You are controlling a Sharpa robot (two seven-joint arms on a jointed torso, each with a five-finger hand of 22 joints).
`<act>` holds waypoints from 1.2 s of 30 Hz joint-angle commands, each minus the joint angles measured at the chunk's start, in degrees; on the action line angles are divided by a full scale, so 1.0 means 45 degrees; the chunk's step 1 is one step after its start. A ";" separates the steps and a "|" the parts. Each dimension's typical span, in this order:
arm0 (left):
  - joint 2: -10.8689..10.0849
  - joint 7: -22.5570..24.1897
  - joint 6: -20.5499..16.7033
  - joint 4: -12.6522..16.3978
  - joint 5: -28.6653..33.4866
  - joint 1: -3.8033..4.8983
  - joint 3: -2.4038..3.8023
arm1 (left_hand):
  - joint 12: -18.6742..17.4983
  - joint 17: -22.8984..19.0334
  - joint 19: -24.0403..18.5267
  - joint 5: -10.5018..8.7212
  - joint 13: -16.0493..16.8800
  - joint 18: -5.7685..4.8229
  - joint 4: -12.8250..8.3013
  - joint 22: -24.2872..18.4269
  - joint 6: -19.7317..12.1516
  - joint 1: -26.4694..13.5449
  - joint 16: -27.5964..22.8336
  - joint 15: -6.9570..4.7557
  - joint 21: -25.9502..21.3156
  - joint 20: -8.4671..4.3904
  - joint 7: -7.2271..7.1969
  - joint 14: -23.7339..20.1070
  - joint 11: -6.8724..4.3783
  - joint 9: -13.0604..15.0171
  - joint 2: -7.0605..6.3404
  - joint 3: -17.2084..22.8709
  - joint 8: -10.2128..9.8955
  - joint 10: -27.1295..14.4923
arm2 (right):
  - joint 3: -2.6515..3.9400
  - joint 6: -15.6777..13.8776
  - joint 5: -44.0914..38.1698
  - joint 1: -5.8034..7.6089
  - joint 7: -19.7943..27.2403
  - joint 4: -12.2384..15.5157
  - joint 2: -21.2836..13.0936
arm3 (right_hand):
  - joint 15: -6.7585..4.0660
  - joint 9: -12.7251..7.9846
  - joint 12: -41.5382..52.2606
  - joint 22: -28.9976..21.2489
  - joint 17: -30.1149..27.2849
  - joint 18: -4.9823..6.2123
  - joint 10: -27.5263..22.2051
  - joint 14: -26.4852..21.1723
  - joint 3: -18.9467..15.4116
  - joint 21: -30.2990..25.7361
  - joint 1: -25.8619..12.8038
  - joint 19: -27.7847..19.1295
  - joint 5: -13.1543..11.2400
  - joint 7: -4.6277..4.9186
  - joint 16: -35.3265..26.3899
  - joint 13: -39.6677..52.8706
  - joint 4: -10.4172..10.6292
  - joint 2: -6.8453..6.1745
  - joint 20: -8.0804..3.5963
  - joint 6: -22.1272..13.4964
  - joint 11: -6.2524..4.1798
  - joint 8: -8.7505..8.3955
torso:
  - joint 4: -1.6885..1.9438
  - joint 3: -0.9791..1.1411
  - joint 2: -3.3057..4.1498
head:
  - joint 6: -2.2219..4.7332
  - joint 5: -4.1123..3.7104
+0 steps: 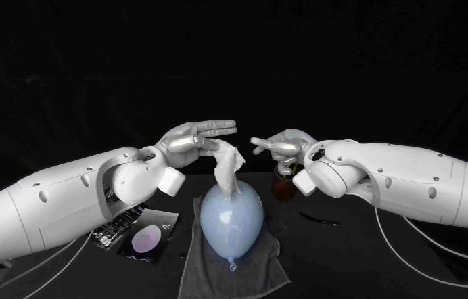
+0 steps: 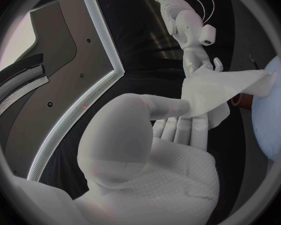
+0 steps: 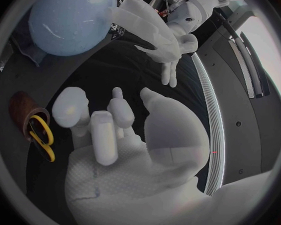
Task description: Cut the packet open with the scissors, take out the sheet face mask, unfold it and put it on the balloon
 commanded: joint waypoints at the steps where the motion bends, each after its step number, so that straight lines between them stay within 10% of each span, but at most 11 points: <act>1: -0.0025 0.0301 0.0330 0.0097 0.0115 0.0001 0.0015 | -0.0023 -0.0036 -0.0029 -0.0029 0.0018 0.0044 -0.0009 0.0000 0.0104 -0.0037 -0.0014 -0.0086 0.0071 -0.0072 0.0002 0.0279 0.0001 0.0026 -0.0064 0.0008 0.0043 0.0110 | -0.0031 0.0704 0.1524 -0.0209 -0.0466 0.0128 -0.0013 | 0.0002 -0.0062 0.1359 0.1831 0.3325 -0.0352 0.0842 0.1343 -0.0494 0.0992 -0.0337 0.0451 -0.0083 0.0028 0.0303 0.1200 0.0309 0.0204 -0.0020 -0.0066 0.0025 -0.0129 | 0.0003 -0.0003 0.0000 | -0.0031 -0.0070; 19: -0.0198 0.0277 0.0565 0.0347 0.0102 -0.0004 0.0015 | -0.0026 -0.0361 0.0600 -0.0026 0.0019 0.0049 -0.0066 0.0277 0.0168 -0.0011 -0.0894 -0.0171 0.0767 -0.0298 0.0080 0.0431 0.0080 0.0088 -0.0094 -0.0015 0.0083 0.0244 | -0.0088 0.3044 0.5651 -0.1096 0.1561 0.0853 0.0050 | 0.0073 -0.0194 0.3316 0.2214 0.3344 -0.0598 0.1954 0.1348 -0.2670 0.2520 -0.2085 0.0949 -0.0386 0.0097 0.0312 0.2815 0.0346 0.1784 0.0039 -0.0089 0.0094 -0.0249 | 0.0008 -0.0008 0.0013 | -0.0198 -0.0250; 36: -0.0378 0.0106 0.0783 0.0571 0.0049 -0.0004 0.0012 | -0.0035 -0.0563 0.1090 -0.0026 0.0012 0.0049 -0.0109 0.0239 0.0095 0.0071 -0.1696 -0.0056 0.0949 -0.0293 0.0076 -0.0077 0.0075 0.0104 -0.0092 0.0088 0.0071 0.0126 | -0.0083 0.3700 0.7096 -0.1152 0.4581 0.0838 0.0358 | 0.0144 -0.0287 0.3273 0.2160 0.3344 -0.0564 0.1889 0.1348 -0.3353 0.2347 -0.2338 0.0798 -0.0397 0.0161 0.0312 0.2786 0.0339 0.2383 0.0096 -0.0224 0.0164 -0.0490 | 0.0022 -0.0013 0.0002 | -0.0256 -0.0303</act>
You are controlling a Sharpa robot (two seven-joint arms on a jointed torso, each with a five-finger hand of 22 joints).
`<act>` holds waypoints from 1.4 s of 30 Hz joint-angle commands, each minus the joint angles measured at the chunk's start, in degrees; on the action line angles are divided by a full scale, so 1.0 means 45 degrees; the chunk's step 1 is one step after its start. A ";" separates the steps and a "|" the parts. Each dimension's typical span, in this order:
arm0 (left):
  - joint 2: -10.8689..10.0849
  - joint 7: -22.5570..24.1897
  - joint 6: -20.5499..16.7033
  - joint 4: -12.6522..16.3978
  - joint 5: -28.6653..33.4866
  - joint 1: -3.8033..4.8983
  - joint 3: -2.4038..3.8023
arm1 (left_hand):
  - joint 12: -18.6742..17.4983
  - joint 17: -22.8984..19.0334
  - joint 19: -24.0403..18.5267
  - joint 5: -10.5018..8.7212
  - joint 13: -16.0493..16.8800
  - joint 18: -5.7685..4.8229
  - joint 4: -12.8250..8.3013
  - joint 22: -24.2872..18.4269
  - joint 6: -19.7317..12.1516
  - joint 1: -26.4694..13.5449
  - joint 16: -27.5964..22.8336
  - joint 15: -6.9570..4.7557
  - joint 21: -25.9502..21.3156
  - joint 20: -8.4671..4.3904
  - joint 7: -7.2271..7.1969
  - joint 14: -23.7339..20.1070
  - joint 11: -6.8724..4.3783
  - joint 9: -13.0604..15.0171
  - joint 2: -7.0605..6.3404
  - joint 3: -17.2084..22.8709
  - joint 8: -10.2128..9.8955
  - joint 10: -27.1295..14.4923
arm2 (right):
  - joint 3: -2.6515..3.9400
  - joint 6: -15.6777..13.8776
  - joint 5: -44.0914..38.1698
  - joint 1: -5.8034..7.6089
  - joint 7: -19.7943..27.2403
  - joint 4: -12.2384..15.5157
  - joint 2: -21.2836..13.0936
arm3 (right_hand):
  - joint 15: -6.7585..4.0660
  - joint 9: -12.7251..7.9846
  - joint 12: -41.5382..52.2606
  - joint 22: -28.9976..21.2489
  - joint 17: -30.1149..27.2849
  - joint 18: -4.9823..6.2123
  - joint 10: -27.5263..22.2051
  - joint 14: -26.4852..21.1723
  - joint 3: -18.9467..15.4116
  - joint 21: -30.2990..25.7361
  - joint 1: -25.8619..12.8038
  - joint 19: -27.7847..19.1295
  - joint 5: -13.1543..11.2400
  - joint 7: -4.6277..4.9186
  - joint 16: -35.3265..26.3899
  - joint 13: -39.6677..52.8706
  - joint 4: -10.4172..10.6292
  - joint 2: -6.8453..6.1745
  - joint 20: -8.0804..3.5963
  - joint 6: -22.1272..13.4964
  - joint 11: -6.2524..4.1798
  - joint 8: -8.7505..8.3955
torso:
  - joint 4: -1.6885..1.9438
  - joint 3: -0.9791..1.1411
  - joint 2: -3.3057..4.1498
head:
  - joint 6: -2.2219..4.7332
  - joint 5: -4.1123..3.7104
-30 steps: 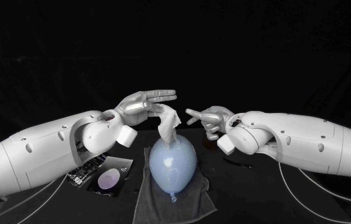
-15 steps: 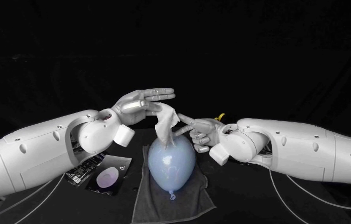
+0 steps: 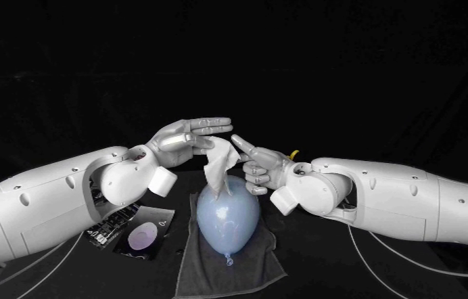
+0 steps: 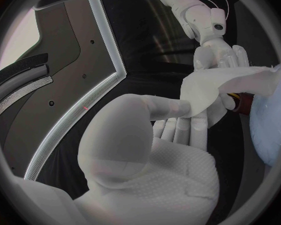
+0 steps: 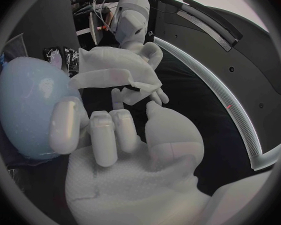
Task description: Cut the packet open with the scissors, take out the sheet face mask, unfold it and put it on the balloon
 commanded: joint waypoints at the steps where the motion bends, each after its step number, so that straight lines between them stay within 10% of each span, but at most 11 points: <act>1: -0.0016 0.0049 0.0367 0.0084 0.0041 0.0005 0.0012 | -0.0035 -0.0007 0.0078 -0.0017 -0.0002 0.0069 -0.0029 -0.0025 -0.0059 0.0085 -0.0039 -0.0025 -0.0002 0.0004 0.0016 -0.0010 -0.0015 0.0015 -0.0073 0.0021 0.0034 -0.0087 | 0.0009 0.0577 0.0643 -0.0011 0.1365 -0.0021 0.0057 | 0.0099 -0.0017 -0.0022 0.2158 0.3353 -0.0071 0.0601 0.1307 -0.0126 -0.0081 0.0058 -0.0086 -0.0057 -0.0018 0.0072 0.2468 0.0025 0.0171 0.0052 -0.0050 0.0048 -0.0087 | -0.0003 0.0000 -0.0006 | -0.0012 0.0001; 9: -0.0077 0.0010 0.0426 0.0181 0.0030 0.0005 0.0011 | -0.0037 -0.0005 0.0189 -0.0018 -0.0004 0.0088 -0.0029 -0.0032 -0.0072 0.0104 -0.0081 -0.0050 0.0038 -0.0014 0.0018 0.0061 -0.0013 0.0018 -0.0062 0.0000 0.0032 -0.0116 | 0.0015 0.0356 0.0741 -0.0013 0.1807 -0.0162 0.0135 | 0.0107 -0.0040 -0.0035 0.2159 0.3353 -0.0069 0.0576 0.1307 -0.0267 -0.0056 0.0464 -0.0118 -0.0049 -0.0014 0.0072 0.2460 -0.0036 0.0461 0.0070 0.0058 0.0055 -0.0171 | -0.0008 0.0002 -0.0006 | 0.0001 0.0026; 17: -0.0125 -0.0005 0.0354 0.0201 0.0017 0.0005 0.0010 | -0.0043 -0.0007 0.0215 -0.0018 -0.0009 0.0090 -0.0030 -0.0033 -0.0091 0.0108 -0.0095 -0.0054 0.0048 -0.0019 0.0019 0.0070 -0.0011 0.0013 -0.0062 -0.0004 0.0026 -0.0172 | 0.0035 0.0235 0.0772 -0.0017 0.2288 -0.0103 0.0078 | 0.0082 -0.0082 0.0046 0.2183 0.3353 -0.0081 0.0626 0.1307 -0.0115 0.0136 0.2945 -0.0111 -0.0023 -0.0079 0.0072 0.2530 -0.0771 0.0840 0.0077 0.0616 0.0007 -0.0333 | -0.0008 0.0007 -0.0004 | 0.0015 0.0034; 42: -0.0191 -0.0081 0.0204 0.0188 -0.0065 0.0005 0.0005 | -0.0065 -0.0002 0.0255 -0.0018 -0.0022 0.0090 -0.0040 -0.0050 -0.0176 0.0126 -0.0123 -0.0071 0.0052 -0.0032 0.0010 0.0135 -0.0023 -0.0006 -0.0066 -0.0007 -0.0006 -0.0301 | 0.0103 -0.0493 0.0658 -0.0032 0.2873 0.0103 -0.0158 | -0.0155 -0.0099 0.0129 0.2207 0.3353 -0.0111 0.0708 0.1307 0.0767 0.0332 0.5666 -0.0064 -0.0049 -0.0330 0.0072 0.2612 -0.2927 0.0023 -0.0147 0.1138 -0.0245 -0.0368 | -0.0011 0.0004 -0.0009 | 0.0015 0.0037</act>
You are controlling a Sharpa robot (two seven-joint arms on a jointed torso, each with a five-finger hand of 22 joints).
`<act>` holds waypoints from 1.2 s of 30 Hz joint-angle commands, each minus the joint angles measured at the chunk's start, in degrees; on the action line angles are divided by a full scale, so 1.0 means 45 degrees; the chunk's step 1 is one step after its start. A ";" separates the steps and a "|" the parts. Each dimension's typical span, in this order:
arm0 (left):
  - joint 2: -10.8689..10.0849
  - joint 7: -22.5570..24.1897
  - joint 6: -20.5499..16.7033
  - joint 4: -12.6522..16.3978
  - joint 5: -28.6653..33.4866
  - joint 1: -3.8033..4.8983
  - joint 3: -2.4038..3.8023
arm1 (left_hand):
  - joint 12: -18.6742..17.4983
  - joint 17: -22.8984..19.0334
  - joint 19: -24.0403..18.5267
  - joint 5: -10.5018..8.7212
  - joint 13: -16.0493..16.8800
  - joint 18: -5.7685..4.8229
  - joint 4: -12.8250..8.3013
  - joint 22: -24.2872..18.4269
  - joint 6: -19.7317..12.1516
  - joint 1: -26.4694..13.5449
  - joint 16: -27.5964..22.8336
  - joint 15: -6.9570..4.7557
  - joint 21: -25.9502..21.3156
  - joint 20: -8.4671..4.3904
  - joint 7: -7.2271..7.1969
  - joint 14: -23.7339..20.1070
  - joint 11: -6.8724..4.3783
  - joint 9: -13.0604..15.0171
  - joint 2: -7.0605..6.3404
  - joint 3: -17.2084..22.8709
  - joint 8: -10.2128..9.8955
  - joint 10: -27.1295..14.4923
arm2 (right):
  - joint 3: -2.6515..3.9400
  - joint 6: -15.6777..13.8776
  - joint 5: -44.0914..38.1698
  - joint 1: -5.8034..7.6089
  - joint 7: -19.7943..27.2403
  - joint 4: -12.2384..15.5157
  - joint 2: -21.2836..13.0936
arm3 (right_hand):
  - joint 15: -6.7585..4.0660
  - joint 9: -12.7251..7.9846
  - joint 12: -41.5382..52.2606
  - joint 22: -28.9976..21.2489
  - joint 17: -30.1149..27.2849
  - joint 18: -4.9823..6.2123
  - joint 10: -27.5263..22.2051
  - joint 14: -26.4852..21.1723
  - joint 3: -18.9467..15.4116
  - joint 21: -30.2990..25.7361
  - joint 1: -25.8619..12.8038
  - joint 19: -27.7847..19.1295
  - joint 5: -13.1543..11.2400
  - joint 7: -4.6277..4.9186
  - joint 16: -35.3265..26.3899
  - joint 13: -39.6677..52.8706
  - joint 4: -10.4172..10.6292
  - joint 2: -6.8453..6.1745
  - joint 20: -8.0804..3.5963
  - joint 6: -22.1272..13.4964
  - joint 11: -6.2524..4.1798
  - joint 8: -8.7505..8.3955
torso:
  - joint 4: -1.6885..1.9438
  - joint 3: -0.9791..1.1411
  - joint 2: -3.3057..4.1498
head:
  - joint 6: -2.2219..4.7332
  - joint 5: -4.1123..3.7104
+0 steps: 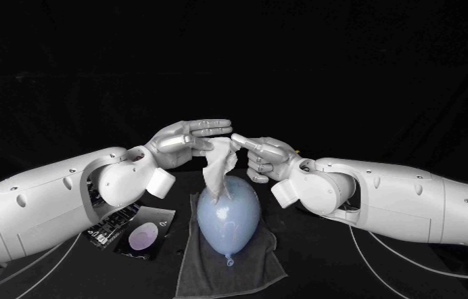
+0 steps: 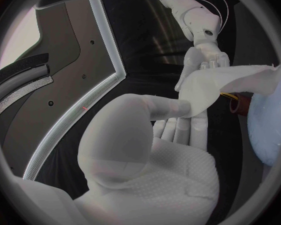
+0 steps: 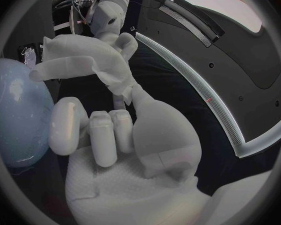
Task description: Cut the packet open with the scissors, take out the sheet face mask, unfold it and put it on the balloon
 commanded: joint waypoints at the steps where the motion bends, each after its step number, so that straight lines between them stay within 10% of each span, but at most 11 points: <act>1: 0.0003 0.0033 0.0089 0.0038 -0.0056 0.0006 0.0011 | -0.0066 -0.0002 0.0099 -0.0017 -0.0011 0.0192 -0.0042 -0.0013 -0.0072 0.0075 -0.0073 -0.0024 0.0054 -0.0009 0.0010 0.0090 0.0018 -0.0011 -0.0015 -0.0005 -0.0002 -0.0074 | 0.0023 -0.0340 -0.0060 -0.0005 0.0342 -0.0036 0.0012 | -0.0087 -0.0026 0.0041 0.2204 0.3352 -0.0025 0.0717 0.1326 0.0196 0.0064 0.0374 0.0006 -0.0048 -0.0027 0.0044 0.2589 -0.0245 0.0135 -0.0125 0.0036 -0.0127 -0.0087 | 0.0003 -0.0007 -0.0002 | -0.0001 -0.0002; 9: -0.0036 -0.0001 0.0141 0.0059 -0.0225 0.0005 0.0009 | -0.0069 -0.0002 0.0113 -0.0017 -0.0014 0.0193 -0.0045 -0.0015 -0.0063 0.0079 -0.0082 -0.0027 0.0058 -0.0013 0.0004 0.0099 0.0011 -0.0007 -0.0018 -0.0008 0.0001 -0.0110 | 0.0068 -0.0844 -0.0109 0.0005 0.0440 -0.0100 0.0021 | -0.0102 -0.0028 0.0139 0.2251 0.3352 -0.0055 0.0797 0.1326 0.2561 0.0252 0.1278 0.0080 0.0034 0.0023 0.0044 0.2685 -0.2104 0.0334 -0.0152 0.0196 -0.0121 -0.0080 | -0.0001 -0.0009 -0.0008 | 0.0015 -0.0007; 12: -0.0057 0.0005 0.0159 0.0064 -0.0376 0.0005 0.0008 | -0.0073 -0.0007 0.0133 -0.0017 -0.0018 0.0191 -0.0051 -0.0020 -0.0066 0.0086 -0.0113 -0.0023 0.0065 -0.0016 -0.0007 0.0085 -0.0001 -0.0006 -0.0024 -0.0011 0.0001 -0.0158 | 0.0084 -0.1054 -0.0205 0.0013 0.0432 -0.0099 0.0023 | -0.0054 0.0101 0.0302 0.2283 0.3352 -0.0068 0.0927 0.1326 0.4916 0.0375 0.0439 0.0107 0.0586 0.0067 0.0044 0.2827 -0.3280 0.0063 -0.0121 0.0504 -0.0114 0.0126 | -0.0001 -0.0010 -0.0011 | 0.0023 -0.0010; 17: -0.0097 0.0131 0.0091 0.0089 -0.1008 0.0002 0.0005 | -0.0059 -0.0032 0.0224 -0.0015 -0.0011 0.0186 -0.0091 -0.0011 0.0017 0.0132 -0.0255 -0.0019 0.0137 -0.0038 -0.0019 0.0008 -0.0013 0.0028 -0.0061 -0.0029 0.0034 -0.0173 | 0.0106 -0.1369 -0.0408 0.0037 0.0376 -0.0083 -0.0002 | -0.0149 0.0373 0.0400 0.2297 0.3352 -0.0087 0.1008 0.1326 0.6699 0.0475 -0.0689 0.0123 0.0566 -0.0017 0.0044 0.2913 -0.3808 -0.0282 -0.0164 0.0679 -0.0177 0.0381 | 0.0002 -0.0013 -0.0010 | 0.0030 0.0005; 26: -0.0128 0.0582 -0.0295 0.0197 -0.2162 -0.0030 0.0003 | -0.0097 -0.0302 -0.1642 -0.0053 -0.0042 -0.0183 -0.0092 0.0267 0.0044 0.0053 -0.0920 0.0438 0.0413 0.0011 -0.0028 -0.0936 -0.0019 0.0048 -0.0616 -0.1661 0.0046 -0.0631 | 0.0130 -0.1727 -0.1046 0.0196 0.0075 0.0023 -0.0093 | -0.0183 0.0543 0.0458 0.2291 0.3352 -0.0080 0.1051 0.1326 0.7166 0.0477 -0.1012 0.0115 0.0321 -0.0108 0.0044 0.2964 -0.3910 -0.0402 -0.0212 0.0790 -0.0222 0.0549 | 0.0002 -0.0010 -0.0011 | 0.0102 0.0054; 36: -0.0086 0.0959 -0.0977 0.0284 -0.3190 -0.0048 0.0003 | -0.0083 -0.0717 -0.4308 -0.0015 -0.0040 -0.0891 0.0080 0.0572 0.0024 0.0515 -0.1244 0.1145 0.0716 0.0205 -0.0110 -0.2059 -0.0098 -0.0020 -0.0398 -0.5152 -0.0072 -0.0828 | 0.0134 -0.1915 -0.1759 0.0488 -0.0373 0.0111 -0.0147 | -0.0209 0.0625 0.0460 0.2286 0.3352 -0.0077 0.1055 0.1326 0.7312 0.0471 -0.1120 0.0110 0.0154 -0.0146 0.0044 0.2968 -0.3941 -0.0453 -0.0234 0.0840 -0.0255 0.0638 | -0.0004 -0.0008 0.0000 | 0.0118 0.0051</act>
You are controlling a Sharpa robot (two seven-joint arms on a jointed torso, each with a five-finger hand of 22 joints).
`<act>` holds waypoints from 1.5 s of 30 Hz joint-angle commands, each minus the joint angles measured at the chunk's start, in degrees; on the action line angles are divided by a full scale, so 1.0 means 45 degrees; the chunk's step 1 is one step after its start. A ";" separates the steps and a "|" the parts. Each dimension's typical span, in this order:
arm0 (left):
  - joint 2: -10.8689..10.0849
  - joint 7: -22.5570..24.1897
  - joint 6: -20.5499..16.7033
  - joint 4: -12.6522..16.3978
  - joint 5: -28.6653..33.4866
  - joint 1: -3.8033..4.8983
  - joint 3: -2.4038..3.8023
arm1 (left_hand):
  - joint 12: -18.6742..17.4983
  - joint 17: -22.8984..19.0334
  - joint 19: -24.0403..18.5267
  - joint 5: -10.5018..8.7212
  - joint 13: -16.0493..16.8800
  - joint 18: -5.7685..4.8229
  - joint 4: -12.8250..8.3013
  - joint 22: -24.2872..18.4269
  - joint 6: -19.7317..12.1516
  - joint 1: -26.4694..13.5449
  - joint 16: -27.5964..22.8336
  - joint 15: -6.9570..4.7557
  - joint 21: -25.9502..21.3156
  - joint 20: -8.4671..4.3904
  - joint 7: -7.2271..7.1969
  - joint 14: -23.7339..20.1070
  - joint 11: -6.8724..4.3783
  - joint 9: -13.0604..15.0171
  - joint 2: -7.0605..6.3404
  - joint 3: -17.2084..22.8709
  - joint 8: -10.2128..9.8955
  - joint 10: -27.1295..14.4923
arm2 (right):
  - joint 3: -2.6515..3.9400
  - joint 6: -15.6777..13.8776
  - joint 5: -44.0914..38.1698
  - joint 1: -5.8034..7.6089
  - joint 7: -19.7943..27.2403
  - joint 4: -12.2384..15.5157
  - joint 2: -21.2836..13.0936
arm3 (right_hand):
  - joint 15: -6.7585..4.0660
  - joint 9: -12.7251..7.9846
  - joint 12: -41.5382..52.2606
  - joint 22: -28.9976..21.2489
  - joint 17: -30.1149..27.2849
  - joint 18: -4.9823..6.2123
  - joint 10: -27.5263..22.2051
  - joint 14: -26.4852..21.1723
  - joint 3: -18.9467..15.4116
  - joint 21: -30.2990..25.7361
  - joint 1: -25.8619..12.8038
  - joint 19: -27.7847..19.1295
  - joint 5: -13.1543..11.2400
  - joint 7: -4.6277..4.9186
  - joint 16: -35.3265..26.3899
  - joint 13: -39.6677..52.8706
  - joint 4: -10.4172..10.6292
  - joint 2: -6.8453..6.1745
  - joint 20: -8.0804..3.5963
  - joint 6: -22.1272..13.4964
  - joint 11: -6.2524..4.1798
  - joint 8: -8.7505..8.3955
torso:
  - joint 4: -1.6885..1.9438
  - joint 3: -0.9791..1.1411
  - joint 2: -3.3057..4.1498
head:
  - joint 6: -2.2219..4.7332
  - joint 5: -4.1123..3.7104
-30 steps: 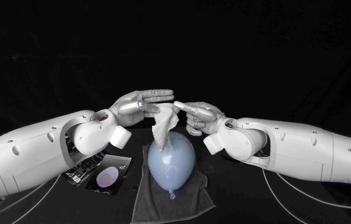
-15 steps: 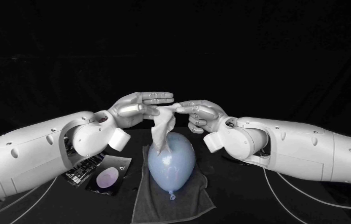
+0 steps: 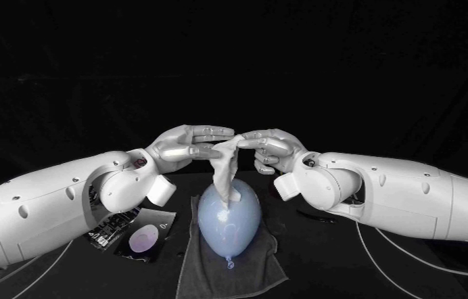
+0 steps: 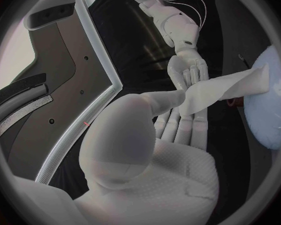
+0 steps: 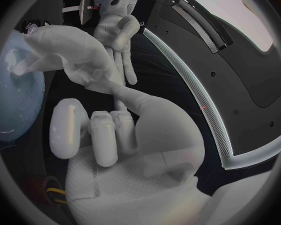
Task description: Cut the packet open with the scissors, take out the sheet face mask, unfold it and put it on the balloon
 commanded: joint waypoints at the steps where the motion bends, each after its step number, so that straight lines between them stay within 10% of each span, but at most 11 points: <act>1: 0.0047 0.0590 -0.0651 0.0056 -0.0804 -0.0007 0.0004 | -0.0016 -0.0061 -0.0357 -0.0021 0.0011 -0.0264 0.0118 -0.0039 0.0072 -0.0041 -0.0025 0.0155 -0.0067 0.0108 -0.0060 -0.0353 0.0024 -0.0027 -0.0095 -0.0612 -0.0075 -0.0063 | 0.0019 -0.0114 -0.0808 0.0093 -0.0370 0.0034 -0.0010 | -0.0118 0.0075 0.0023 0.2283 0.3353 -0.0063 0.1039 0.1328 0.0073 0.0020 -0.0164 -0.0008 -0.0087 0.0051 0.0045 0.2995 -0.0001 0.0027 -0.0121 0.0135 -0.0098 0.0083 | -0.0009 0.0000 0.0005 | -0.0007 0.0006; 6: 0.0068 0.0970 -0.1329 0.0013 -0.0902 -0.0012 0.0004 | -0.0029 -0.0104 -0.1809 0.0000 0.0003 -0.0612 0.0895 -0.0808 0.0135 -0.0898 0.0087 0.0838 -0.1467 0.0818 -0.0139 -0.1898 -0.0052 -0.0026 -0.0435 -0.2176 -0.0095 -0.0165 | 0.0019 0.0046 -0.1785 0.0249 -0.1074 0.0041 -0.0097 | -0.0128 0.0103 0.0020 0.2258 0.3353 -0.0045 0.1038 0.1328 0.0119 -0.0062 -0.0196 -0.0042 -0.0164 0.0040 0.0045 0.2992 -0.0012 0.0013 -0.0129 0.0138 -0.0108 0.0110 | -0.0009 0.0001 0.0009 | 0.0006 0.0006; 10: 0.0067 0.1183 -0.1801 -0.0062 -0.0912 -0.0014 0.0005 | -0.0030 0.0121 -0.2158 -0.0017 -0.0004 -0.0285 0.1633 -0.1899 0.0214 -0.1005 0.0915 0.1104 -0.3172 0.1533 -0.0302 -0.3177 -0.0120 -0.0015 -0.0629 -0.3419 -0.0112 -0.0413 | 0.0019 0.0066 -0.2845 0.0371 -0.1554 0.0050 -0.0186 | -0.0130 0.0109 0.0032 0.2258 0.3353 -0.0045 0.1045 0.1328 0.0130 -0.0063 -0.0198 -0.0042 -0.0175 0.0036 0.0045 0.3002 -0.0019 0.0007 -0.0131 0.0140 -0.0112 0.0117 | -0.0011 0.0001 0.0001 | -0.0001 0.0008; 17: 0.0040 0.1210 -0.2319 -0.0290 -0.0840 -0.0016 0.0007 | -0.0039 0.0307 -0.4105 -0.0023 -0.0010 -0.0450 0.2530 -0.2971 0.0340 -0.0668 0.2133 0.1211 -0.5669 0.1669 -0.0299 -0.4133 -0.0127 -0.0028 -0.0696 -0.5283 -0.0161 -0.0492 | 0.0024 -0.0011 -0.4299 0.0600 -0.1838 0.0181 -0.0318 | -0.0140 0.0132 0.0076 0.2261 0.3353 -0.0047 0.1074 0.1328 0.0169 -0.0046 -0.0201 -0.0034 -0.0192 0.0022 0.0045 0.3038 -0.0050 -0.0015 -0.0139 0.0153 -0.0125 0.0142 | -0.0004 0.0003 0.0008 | -0.0025 -0.0010; 21: 0.0070 0.0920 -0.2513 -0.0448 -0.0981 -0.0020 0.0005 | -0.0062 0.0212 -0.3560 -0.0028 -0.0040 -0.0268 0.3469 -0.2951 -0.0020 0.0025 0.2833 0.0999 -0.5951 0.1652 -0.0448 -0.3655 0.1278 -0.0192 -0.0654 -0.6706 -0.0393 -0.1095 | 0.0031 -0.0042 -0.5211 0.0819 -0.1898 0.0336 -0.0394 | -0.0145 0.0143 0.0108 0.2265 0.3353 -0.0050 0.1094 0.1328 0.0185 -0.0032 -0.0204 -0.0027 -0.0197 0.0016 0.0045 0.3064 -0.0065 -0.0030 -0.0143 0.0160 -0.0131 0.0155 | 0.0005 -0.0006 0.0006 | -0.0027 -0.0032; 31: 0.0415 0.0171 -0.2550 -0.0798 -0.0856 -0.0211 -0.0004 | 0.0770 -0.0488 -0.1474 -0.0015 0.0252 0.0322 0.7021 -0.2850 0.0042 0.0662 0.2798 0.0519 -0.6187 0.1661 0.0255 -0.2001 0.2065 -0.0282 -0.0719 -0.8925 -0.0550 0.2096 | 0.0103 0.0108 -0.7464 0.1298 -0.1835 0.0624 -0.0469 | -0.0165 0.0188 0.0147 0.2298 0.3353 -0.0075 0.1120 0.1328 0.0214 0.0090 -0.0247 0.0027 -0.0258 0.0001 0.0045 0.3096 -0.0080 -0.0074 -0.0163 0.0175 -0.0146 0.0200 | -0.0003 -0.0018 0.0003 | 0.0038 0.0001; 42: 0.1229 0.0031 -0.2417 -0.1677 0.0430 -0.0253 -0.0001 | 0.0903 -0.0891 -0.1484 -0.0014 0.0181 0.0219 0.7278 -0.2838 0.0967 -0.0882 0.2095 0.0369 -0.6669 0.1659 0.1630 -0.1232 0.1866 -0.0092 -0.0372 -1.1254 -0.0288 0.3224 | 0.0141 0.0336 -0.9422 0.1613 -0.1583 0.0265 -0.0252 | -0.0178 0.0218 0.0186 0.2311 0.3353 -0.0086 0.1145 0.1328 0.0243 0.0142 -0.0231 0.0050 -0.0248 -0.0014 0.0045 0.3128 -0.0136 -0.0128 -0.0177 0.0170 -0.0163 0.0225 | -0.0009 -0.0008 -0.0009 | 0.0235 0.0144; 45: 0.1419 -0.0246 -0.1916 -0.1840 0.0673 -0.0255 0.0001 | 0.1229 -0.0950 -0.1078 -0.0005 0.0262 0.0279 0.7298 -0.2804 0.2463 -0.1773 0.1990 0.0255 -0.6666 0.1658 0.1743 -0.0882 0.1735 0.0274 -0.0110 -1.1520 0.0400 0.4128 | 0.0145 0.0333 -0.9886 0.1666 -0.1541 0.0192 -0.0151 | -0.0180 0.0222 0.0189 0.2318 0.3353 -0.0091 0.1147 0.1328 0.0246 0.0167 -0.0227 0.0060 -0.0248 -0.0015 0.0045 0.3130 -0.0147 -0.0140 -0.0179 0.0167 -0.0164 0.0227 | -0.0009 -0.0005 0.0004 | 0.0237 0.0157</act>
